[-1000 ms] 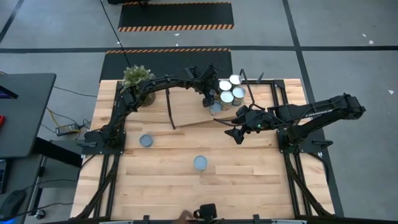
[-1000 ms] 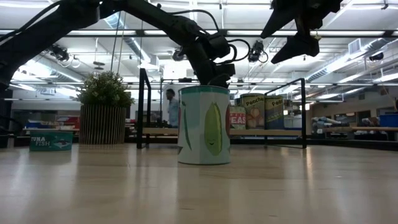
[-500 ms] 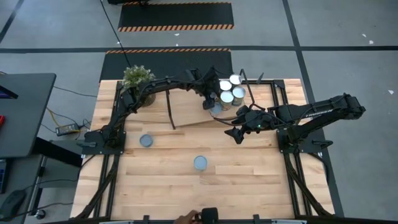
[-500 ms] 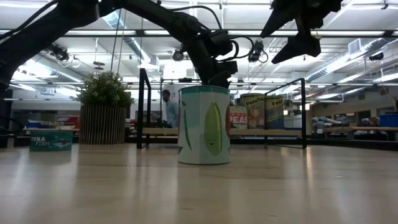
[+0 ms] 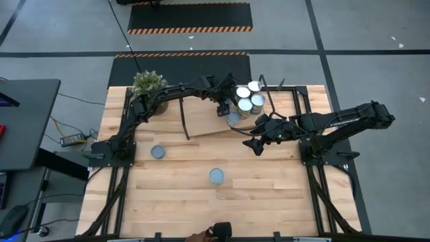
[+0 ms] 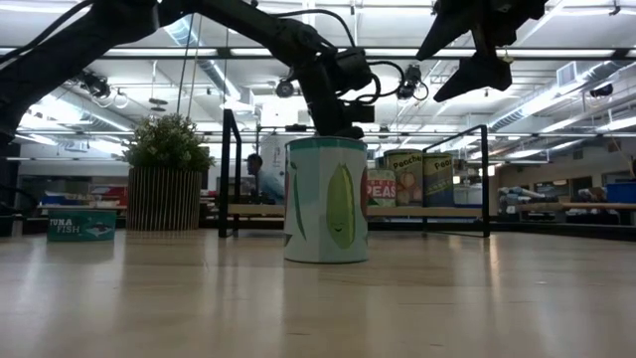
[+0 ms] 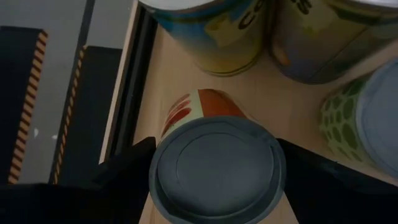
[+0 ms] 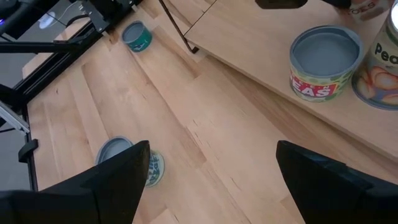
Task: Pick and place cans onto a shelf
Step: Put the canned tomatoes on the shelf
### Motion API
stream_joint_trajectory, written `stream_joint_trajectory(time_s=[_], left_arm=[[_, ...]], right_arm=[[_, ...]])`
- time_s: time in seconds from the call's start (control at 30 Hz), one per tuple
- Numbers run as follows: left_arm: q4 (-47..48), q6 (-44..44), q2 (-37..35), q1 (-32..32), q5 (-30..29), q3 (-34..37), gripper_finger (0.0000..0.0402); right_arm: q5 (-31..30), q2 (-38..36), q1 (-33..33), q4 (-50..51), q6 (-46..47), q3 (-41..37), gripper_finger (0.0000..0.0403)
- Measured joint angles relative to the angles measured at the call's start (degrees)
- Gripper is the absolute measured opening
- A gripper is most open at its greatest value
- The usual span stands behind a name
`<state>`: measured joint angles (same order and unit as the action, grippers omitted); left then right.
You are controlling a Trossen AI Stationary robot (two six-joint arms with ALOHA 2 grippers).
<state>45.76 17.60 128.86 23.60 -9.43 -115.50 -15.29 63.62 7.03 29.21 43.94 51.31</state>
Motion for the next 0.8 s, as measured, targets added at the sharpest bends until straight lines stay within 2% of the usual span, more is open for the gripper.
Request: stream_joint_trajectory(time_s=[0.47, 0.8], left_arm=[[2.1, 0.1, 0.0, -1.3, -1.1, 0.0, 0.0317], [2.2, -0.5, 0.1, -1.5, -3.9, 0.0, 0.0321]], right_arm=[[0.0, 0.0, 0.0, 0.0, 0.5, 0.0, 0.0356], [0.0, 0.0, 0.0, -1.0, 0.5, 0.0, 0.0356]])
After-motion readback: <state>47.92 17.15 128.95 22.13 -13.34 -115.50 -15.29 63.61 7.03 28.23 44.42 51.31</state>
